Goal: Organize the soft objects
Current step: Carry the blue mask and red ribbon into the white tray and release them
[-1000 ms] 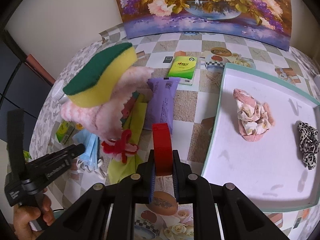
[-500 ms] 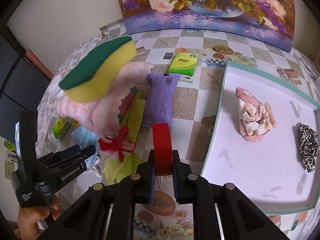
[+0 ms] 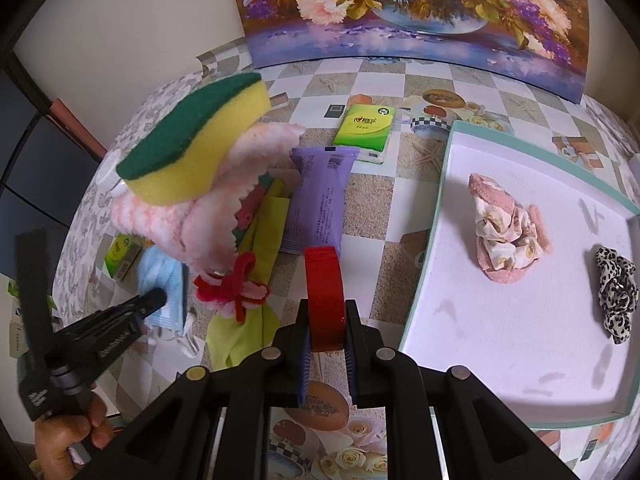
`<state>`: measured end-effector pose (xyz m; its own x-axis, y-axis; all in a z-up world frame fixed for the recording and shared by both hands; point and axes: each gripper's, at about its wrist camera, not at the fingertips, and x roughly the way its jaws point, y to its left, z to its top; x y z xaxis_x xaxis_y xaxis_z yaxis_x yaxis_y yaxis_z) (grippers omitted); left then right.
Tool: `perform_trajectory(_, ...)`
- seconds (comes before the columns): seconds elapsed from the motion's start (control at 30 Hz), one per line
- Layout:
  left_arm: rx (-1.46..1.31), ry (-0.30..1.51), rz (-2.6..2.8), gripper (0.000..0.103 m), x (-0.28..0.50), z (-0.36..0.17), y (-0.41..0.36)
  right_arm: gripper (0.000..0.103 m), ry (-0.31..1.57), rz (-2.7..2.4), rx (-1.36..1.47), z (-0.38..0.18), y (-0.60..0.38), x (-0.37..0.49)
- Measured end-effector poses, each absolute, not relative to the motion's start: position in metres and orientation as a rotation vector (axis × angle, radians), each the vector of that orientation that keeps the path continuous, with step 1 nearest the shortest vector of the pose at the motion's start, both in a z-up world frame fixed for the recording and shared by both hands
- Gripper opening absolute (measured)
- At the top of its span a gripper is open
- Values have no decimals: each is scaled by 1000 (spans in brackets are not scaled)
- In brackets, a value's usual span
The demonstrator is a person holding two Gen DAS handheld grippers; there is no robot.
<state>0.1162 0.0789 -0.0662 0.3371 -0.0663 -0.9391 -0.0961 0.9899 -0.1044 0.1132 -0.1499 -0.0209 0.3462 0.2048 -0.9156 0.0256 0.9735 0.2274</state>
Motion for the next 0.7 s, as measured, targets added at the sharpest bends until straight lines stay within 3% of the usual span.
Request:
perform_trajectory(0.2,-205,1161,15,9,104,-29,84,15,1186,102,213,-12,-154,111)
perform_trajectory(0.7,-51,853,-123,9,84,117,31,15,995,45,186,45,-169,98)
